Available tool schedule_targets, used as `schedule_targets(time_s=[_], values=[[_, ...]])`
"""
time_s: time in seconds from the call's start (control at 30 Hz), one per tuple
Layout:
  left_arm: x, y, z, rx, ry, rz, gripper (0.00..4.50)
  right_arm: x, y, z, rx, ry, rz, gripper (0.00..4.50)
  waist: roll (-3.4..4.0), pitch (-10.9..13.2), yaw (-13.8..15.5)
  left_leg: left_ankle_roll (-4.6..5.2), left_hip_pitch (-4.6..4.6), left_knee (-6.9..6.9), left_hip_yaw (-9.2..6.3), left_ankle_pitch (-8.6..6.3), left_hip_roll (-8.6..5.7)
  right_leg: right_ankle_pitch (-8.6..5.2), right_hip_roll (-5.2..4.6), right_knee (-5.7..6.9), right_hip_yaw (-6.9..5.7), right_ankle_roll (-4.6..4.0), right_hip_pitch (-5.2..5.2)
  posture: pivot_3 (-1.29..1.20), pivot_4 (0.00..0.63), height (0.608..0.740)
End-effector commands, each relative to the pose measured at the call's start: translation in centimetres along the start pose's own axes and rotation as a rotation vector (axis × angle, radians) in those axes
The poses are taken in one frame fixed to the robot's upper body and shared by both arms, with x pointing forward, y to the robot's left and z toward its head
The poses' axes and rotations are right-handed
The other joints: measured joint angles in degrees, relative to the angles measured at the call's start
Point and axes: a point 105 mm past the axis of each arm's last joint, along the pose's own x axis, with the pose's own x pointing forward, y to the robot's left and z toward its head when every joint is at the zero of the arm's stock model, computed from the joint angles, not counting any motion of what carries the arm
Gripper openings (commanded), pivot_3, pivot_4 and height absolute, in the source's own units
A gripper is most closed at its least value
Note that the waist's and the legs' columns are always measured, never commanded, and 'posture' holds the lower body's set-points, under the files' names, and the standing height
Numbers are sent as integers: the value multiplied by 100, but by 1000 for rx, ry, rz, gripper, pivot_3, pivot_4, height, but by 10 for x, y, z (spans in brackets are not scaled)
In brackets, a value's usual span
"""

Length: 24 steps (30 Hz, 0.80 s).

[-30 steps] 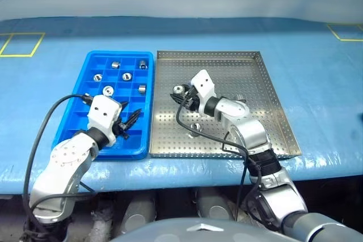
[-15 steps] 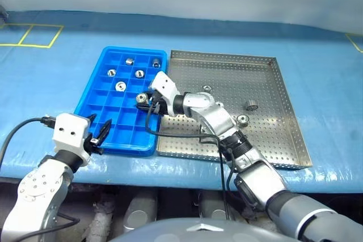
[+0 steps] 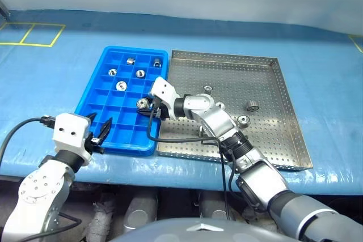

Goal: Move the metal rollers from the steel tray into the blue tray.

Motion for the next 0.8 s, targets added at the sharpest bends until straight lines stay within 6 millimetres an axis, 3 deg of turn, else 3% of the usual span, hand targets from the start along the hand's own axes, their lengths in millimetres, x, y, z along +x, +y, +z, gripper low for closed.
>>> schedule_targets(time_s=[0.03,0.37,0.53,0.7,0.8], values=[[0,-2,9,24,-39,-7,2238,0,1,20,-43,-57,3,1726,0,0,-5,0,0,0,-1,0,0,1,0,0,0,1,0,137,150,740],[-4,0,8,19,-35,13,2238,2,12,10,-30,-18,53,1726,0,0,-7,0,0,-4,-4,0,0,0,-1,-1,-2,1,-1,158,150,740],[-3,0,8,15,-36,8,2238,-1,8,13,-47,-32,18,3358,0,0,-4,-1,0,-4,-5,1,0,-6,-1,0,-3,0,0,144,150,740],[4,-5,11,12,-48,-26,2238,-9,0,23,-45,-82,-36,3358,0,0,-12,-2,0,-4,-6,1,0,-12,-2,0,-5,6,0,122,150,740],[12,-12,16,12,-67,-73,2238,-29,-11,37,-52,-149,-126,3358,0,0,-14,-2,-2,-4,-8,1,-1,-6,-3,-1,-6,13,0,99,150,740]])
